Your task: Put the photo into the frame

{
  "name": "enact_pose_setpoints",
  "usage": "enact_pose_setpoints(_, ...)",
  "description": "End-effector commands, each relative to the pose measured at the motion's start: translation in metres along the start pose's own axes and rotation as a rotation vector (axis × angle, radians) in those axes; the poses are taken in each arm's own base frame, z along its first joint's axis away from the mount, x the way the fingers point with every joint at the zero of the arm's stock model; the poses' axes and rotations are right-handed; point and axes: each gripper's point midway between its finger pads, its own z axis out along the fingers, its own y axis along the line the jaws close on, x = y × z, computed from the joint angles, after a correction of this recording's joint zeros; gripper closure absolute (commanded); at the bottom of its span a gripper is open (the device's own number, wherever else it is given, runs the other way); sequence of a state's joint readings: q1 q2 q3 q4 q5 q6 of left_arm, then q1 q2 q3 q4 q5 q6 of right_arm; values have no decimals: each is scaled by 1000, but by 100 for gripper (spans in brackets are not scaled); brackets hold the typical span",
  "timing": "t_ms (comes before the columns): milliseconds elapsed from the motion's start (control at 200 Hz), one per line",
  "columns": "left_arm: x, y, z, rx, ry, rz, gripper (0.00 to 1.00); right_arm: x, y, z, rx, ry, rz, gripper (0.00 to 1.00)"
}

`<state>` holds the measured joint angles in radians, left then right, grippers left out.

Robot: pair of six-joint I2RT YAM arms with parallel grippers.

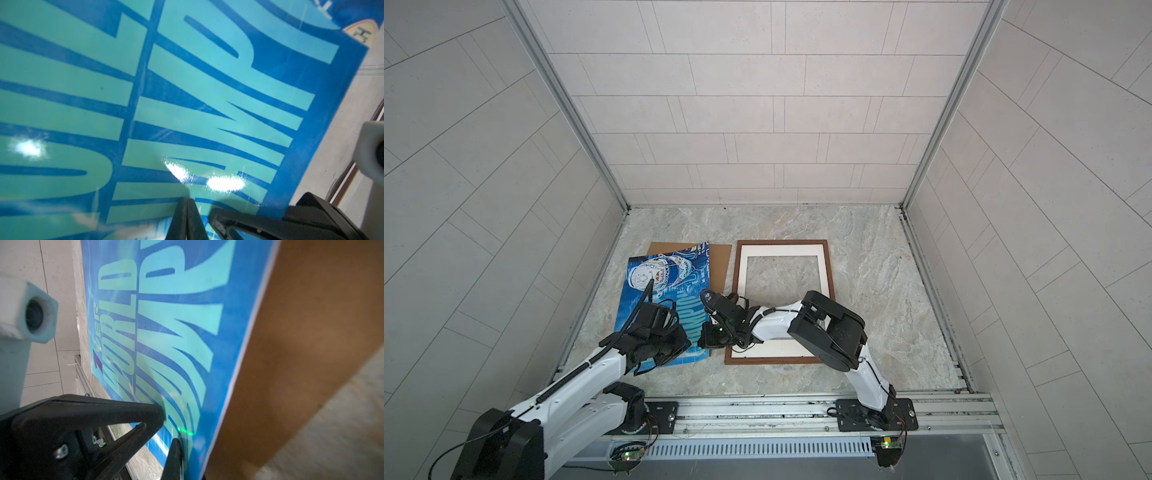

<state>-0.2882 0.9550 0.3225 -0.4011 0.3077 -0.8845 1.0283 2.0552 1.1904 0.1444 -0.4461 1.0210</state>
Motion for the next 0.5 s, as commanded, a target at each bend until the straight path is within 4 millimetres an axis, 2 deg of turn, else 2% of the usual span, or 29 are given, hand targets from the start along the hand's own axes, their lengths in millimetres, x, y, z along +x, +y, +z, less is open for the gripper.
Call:
enact_pose_setpoints(0, 12, 15, -7, -94, 65, -3, 90, -8, -9, -17, 103, -42, -70, 100)
enact_pose_setpoints(365, -29, -30, -70, -64, -90, 88, 84, -17, -9, -70, 203, -103, -204, 100)
enact_pose_setpoints(440, -37, -46, -80, -19, -114, 116, 79, -18, -7, -88, 236, -115, -254, 100)
enact_pose_setpoints(495, -44, -63, -85, 15, -116, 149, 70, -20, -7, -101, 267, -116, -289, 100)
